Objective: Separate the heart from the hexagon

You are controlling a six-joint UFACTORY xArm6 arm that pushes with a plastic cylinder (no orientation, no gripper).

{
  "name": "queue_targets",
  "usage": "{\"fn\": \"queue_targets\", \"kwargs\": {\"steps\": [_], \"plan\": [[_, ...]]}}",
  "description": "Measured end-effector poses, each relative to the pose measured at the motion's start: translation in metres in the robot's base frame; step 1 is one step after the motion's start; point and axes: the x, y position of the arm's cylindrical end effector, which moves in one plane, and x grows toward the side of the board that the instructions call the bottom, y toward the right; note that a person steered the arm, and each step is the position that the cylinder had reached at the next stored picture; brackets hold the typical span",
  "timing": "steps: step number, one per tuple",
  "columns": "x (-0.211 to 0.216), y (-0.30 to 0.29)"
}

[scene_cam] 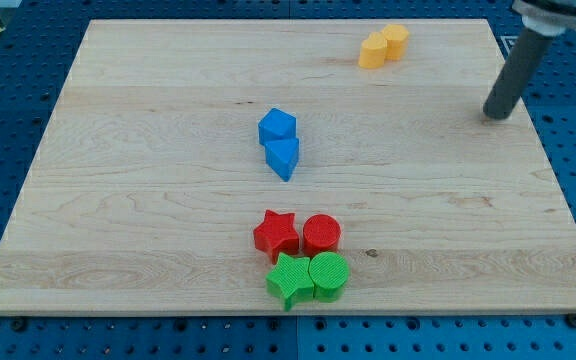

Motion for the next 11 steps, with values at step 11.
{"fn": "queue_targets", "kwargs": {"steps": [11], "plan": [[-0.091,-0.14]]}}
